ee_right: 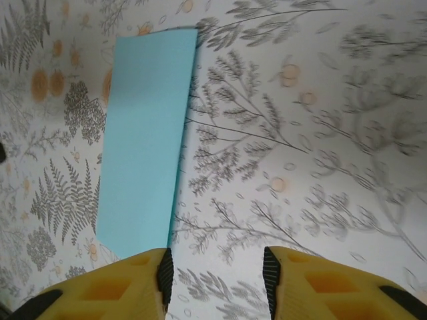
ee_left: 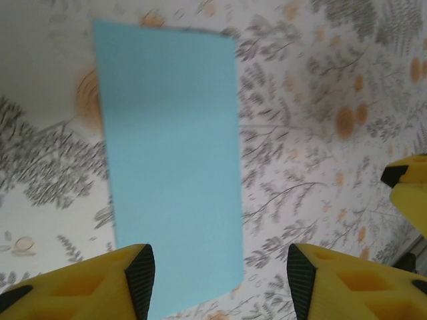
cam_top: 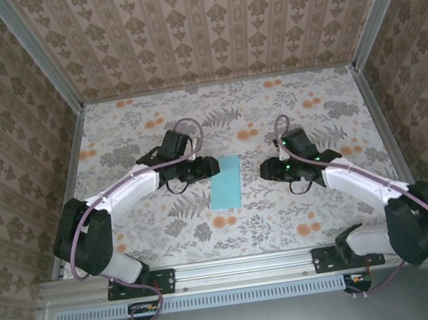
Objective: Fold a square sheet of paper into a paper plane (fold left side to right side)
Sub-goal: Turn over the paper at the center of the table, then third fold the triangle at the center of the table.
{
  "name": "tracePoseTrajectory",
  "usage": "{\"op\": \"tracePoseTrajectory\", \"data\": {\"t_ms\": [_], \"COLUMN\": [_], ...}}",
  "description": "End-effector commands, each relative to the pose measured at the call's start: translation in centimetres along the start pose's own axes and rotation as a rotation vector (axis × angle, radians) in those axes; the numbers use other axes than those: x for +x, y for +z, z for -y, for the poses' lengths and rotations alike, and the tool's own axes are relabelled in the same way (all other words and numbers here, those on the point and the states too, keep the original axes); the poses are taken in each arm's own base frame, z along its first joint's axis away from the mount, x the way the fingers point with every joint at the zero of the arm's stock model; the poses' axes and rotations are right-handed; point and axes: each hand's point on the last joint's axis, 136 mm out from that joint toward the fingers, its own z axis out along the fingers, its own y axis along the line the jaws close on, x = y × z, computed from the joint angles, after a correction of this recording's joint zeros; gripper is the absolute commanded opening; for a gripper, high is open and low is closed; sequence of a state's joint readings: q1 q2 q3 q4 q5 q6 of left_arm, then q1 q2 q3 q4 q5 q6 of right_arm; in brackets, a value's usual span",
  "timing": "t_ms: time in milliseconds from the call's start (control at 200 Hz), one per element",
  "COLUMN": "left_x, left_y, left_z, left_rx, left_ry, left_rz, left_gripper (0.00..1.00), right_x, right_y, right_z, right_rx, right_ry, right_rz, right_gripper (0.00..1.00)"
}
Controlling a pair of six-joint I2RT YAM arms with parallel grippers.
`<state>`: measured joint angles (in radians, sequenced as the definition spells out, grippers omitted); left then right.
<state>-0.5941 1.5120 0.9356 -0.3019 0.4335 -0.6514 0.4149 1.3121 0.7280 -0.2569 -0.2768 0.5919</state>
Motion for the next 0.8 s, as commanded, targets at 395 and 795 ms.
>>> {"op": "tracePoseTrajectory", "data": {"t_ms": [395,795], "left_x": [2.6,3.3], "left_y": [2.8,3.6], "left_z": [-2.6,-3.5], "left_rx": [0.078,0.054], "left_ry": [-0.084,-0.092], "left_rz": [-0.074,-0.103], "left_gripper": [0.58,0.58], "right_x": [-4.6,-3.2], "right_y": [9.6,13.4], "right_z": [-5.4,-2.9], "right_rx": [-0.102,0.0], "right_ry": [-0.007,0.011], "right_rz": [-0.036,-0.13], "right_gripper": [0.34,0.3]}}
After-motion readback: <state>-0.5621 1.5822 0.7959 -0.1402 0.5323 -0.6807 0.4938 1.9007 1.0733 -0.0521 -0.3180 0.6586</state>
